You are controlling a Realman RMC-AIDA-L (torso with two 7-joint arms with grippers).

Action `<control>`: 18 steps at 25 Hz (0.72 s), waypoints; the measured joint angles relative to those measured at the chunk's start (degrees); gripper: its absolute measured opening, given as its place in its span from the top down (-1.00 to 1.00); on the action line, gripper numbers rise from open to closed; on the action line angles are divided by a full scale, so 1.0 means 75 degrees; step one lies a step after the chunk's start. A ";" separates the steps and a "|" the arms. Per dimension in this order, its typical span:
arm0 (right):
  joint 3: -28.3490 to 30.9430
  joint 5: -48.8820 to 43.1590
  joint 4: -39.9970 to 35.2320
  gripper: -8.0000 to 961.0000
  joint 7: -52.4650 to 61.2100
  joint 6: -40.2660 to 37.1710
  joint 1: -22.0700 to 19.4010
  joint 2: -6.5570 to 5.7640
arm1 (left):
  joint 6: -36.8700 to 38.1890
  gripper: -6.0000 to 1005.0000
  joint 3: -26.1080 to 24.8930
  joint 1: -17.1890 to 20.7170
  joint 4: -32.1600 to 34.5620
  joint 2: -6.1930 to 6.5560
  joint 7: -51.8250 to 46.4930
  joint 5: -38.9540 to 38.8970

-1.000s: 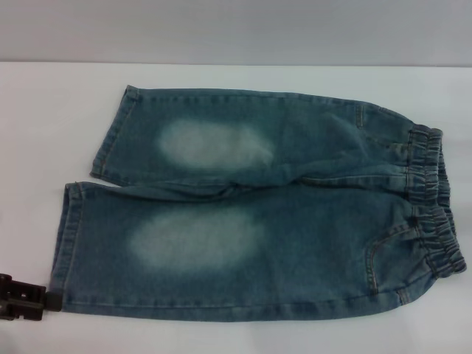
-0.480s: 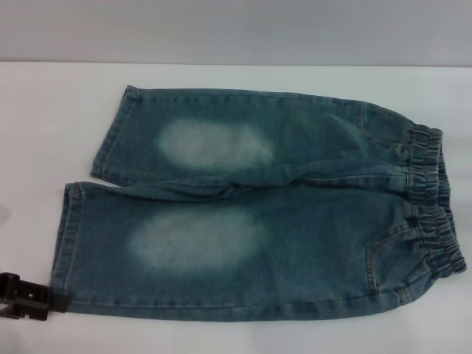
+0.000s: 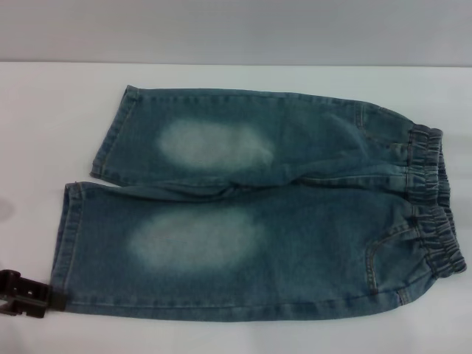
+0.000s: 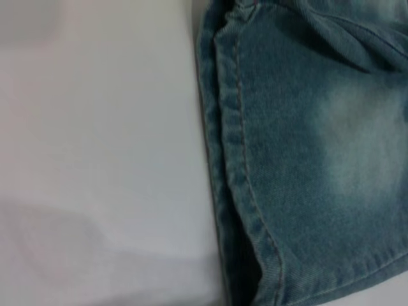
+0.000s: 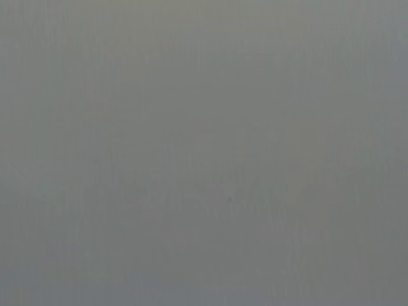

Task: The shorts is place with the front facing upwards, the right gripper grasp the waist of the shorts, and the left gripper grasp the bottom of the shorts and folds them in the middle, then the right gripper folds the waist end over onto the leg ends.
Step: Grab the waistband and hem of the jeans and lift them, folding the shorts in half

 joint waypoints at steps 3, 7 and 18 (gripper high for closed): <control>-0.0028 0.0000 0.0017 -0.21 -0.0002 0.0003 0.0000 -0.0002 | -0.0016 -0.14 0.0039 -0.0042 0.0003 0.0061 -0.0027 0.0001; -0.0143 0.0001 0.0017 -0.21 -0.0010 0.0015 -0.0003 -0.0013 | -0.0009 -0.14 0.0059 -0.0063 0.0004 0.0081 -0.0079 0.0005; -0.0374 0.0001 0.0015 -0.21 -0.0020 0.0101 0.0043 -0.0014 | -0.0007 -0.14 0.0175 -0.0087 0.0007 0.0048 -0.0109 0.0007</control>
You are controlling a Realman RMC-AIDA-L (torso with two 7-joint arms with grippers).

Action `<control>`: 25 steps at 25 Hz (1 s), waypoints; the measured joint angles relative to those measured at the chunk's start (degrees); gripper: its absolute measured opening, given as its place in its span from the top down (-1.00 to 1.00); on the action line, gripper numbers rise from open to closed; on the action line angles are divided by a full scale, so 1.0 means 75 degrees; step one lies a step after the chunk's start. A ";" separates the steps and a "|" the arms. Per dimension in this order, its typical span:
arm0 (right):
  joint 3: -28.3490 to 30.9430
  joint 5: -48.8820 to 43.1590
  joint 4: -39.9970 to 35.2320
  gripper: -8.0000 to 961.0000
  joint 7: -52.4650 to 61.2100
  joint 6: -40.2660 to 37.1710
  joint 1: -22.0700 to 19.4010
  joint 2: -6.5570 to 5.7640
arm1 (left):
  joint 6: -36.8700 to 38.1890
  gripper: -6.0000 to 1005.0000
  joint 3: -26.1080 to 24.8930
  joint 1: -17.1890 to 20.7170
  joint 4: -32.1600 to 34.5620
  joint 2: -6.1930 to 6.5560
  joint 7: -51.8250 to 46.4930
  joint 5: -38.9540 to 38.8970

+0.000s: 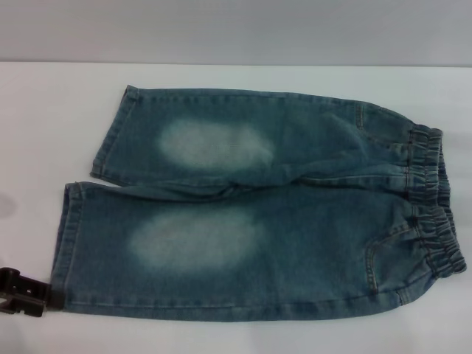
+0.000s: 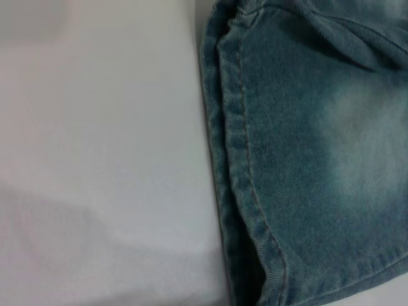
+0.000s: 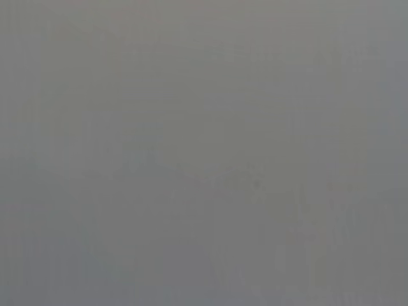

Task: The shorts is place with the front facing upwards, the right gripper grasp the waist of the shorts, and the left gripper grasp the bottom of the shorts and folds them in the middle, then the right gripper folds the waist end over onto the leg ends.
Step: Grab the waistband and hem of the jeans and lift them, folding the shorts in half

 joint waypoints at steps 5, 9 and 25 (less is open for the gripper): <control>-0.0032 0.0000 0.0011 -0.21 -0.0002 0.0000 0.0019 0.0000 | -0.0012 -0.14 0.0103 -0.0018 0.0006 -0.0022 -0.0007 -0.0001; -0.0077 0.0000 0.0023 -0.21 -0.0003 0.0000 0.0024 0.0000 | -0.0068 -0.14 0.0202 -0.0053 0.0009 -0.0058 -0.0007 -0.0004; -0.0077 0.0000 0.0018 -0.20 -0.0003 0.0064 0.0037 -0.0011 | -0.0059 -0.14 0.0262 -0.0345 0.0008 -0.0153 0.0001 -0.0054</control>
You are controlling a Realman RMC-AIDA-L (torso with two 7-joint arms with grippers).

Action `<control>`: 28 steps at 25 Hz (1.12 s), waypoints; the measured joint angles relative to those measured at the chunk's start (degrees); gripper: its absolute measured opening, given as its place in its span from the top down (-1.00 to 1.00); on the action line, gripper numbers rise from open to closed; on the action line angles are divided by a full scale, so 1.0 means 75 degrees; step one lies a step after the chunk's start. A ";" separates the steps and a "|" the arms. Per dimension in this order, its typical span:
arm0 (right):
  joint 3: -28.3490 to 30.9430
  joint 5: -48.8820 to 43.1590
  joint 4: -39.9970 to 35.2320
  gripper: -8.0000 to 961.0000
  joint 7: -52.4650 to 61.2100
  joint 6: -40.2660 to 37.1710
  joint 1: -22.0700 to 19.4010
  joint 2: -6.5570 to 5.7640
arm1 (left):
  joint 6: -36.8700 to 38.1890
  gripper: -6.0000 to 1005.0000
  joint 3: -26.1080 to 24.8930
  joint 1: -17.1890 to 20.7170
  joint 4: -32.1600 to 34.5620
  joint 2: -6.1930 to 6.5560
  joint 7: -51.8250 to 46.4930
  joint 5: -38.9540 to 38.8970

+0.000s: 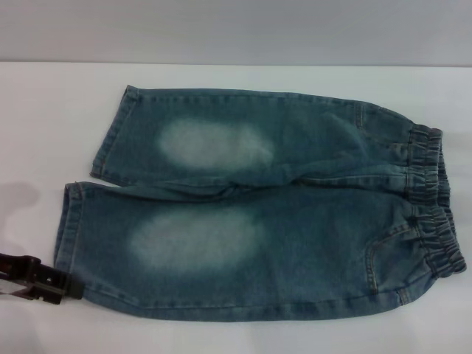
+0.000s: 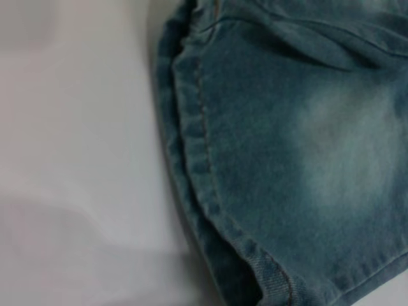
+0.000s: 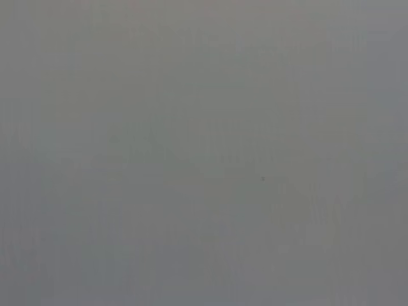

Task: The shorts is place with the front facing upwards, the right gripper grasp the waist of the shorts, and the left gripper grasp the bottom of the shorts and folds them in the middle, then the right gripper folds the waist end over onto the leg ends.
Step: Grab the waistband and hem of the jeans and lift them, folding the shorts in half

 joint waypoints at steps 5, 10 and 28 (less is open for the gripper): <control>0.0000 0.0000 0.0000 -0.20 0.0000 0.0038 0.0008 -0.0006 | 0.0009 -0.14 -0.0034 -0.0119 -0.0001 -0.0078 0.0048 -0.0010; 0.0000 0.0000 0.0001 -0.21 0.0000 0.0045 0.0012 -0.0005 | -0.0015 -0.14 -0.0039 -0.0204 0.0000 -0.0148 0.0085 -0.0028; -0.0129 0.0000 -0.0027 -0.20 0.0000 0.0121 0.0057 0.0000 | 0.0093 -0.14 0.0020 -0.0268 -0.0038 -0.0094 0.0105 -0.0755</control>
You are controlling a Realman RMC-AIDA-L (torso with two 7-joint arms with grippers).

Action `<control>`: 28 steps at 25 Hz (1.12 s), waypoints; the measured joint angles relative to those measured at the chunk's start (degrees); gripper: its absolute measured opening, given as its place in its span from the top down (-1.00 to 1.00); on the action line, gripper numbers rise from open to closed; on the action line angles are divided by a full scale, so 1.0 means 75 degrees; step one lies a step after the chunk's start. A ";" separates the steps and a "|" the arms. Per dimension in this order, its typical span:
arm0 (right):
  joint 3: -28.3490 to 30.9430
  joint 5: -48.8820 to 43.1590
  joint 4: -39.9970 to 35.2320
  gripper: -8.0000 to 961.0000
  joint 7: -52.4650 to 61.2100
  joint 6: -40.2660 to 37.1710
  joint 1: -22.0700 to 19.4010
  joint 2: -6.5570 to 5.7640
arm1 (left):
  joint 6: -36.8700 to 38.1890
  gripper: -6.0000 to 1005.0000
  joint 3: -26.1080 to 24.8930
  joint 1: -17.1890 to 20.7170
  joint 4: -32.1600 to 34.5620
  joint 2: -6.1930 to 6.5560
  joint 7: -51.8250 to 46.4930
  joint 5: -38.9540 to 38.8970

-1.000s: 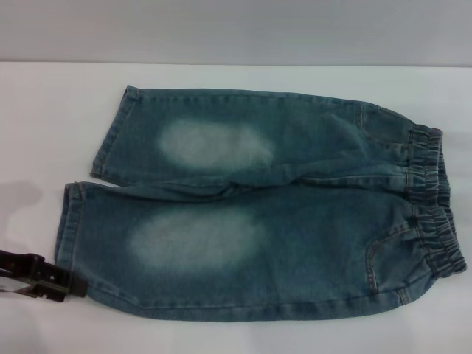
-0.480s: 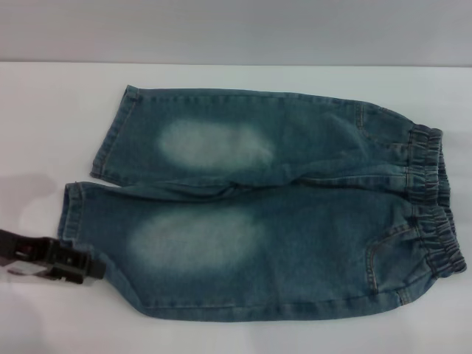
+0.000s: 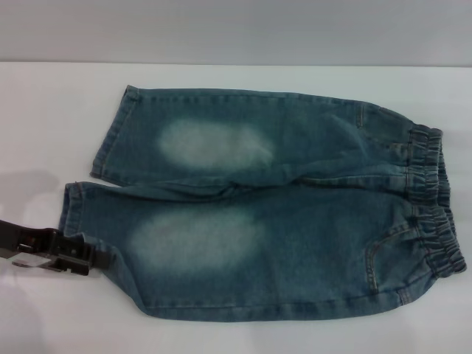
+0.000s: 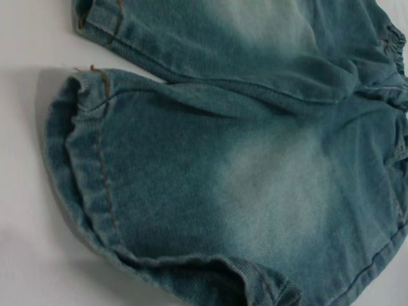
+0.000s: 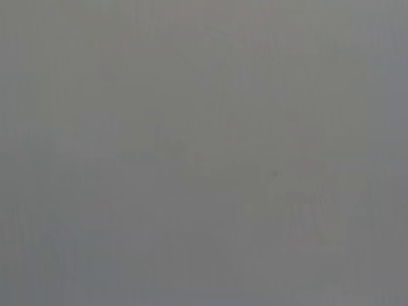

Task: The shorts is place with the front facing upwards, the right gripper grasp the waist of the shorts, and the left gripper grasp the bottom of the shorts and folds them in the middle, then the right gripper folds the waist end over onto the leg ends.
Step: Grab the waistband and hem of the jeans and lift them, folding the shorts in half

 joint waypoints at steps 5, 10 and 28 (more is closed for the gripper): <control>0.0000 0.0000 0.0005 -0.20 0.0000 0.0000 0.0021 -0.0007 | -0.0015 -0.14 0.0000 -0.0015 0.0001 -0.0007 0.0008 -0.0016; 0.0000 0.0000 0.0002 -0.20 0.0000 -0.0014 0.0025 -0.0011 | -0.0151 -0.14 -0.0003 -0.0048 -0.0020 -0.0055 0.0091 -0.0028; -0.0083 0.0000 -0.0014 -0.21 0.0013 -0.0043 0.0025 0.0007 | -0.0509 -0.09 -0.0030 -0.0277 -0.0033 -0.0111 0.0212 -0.0038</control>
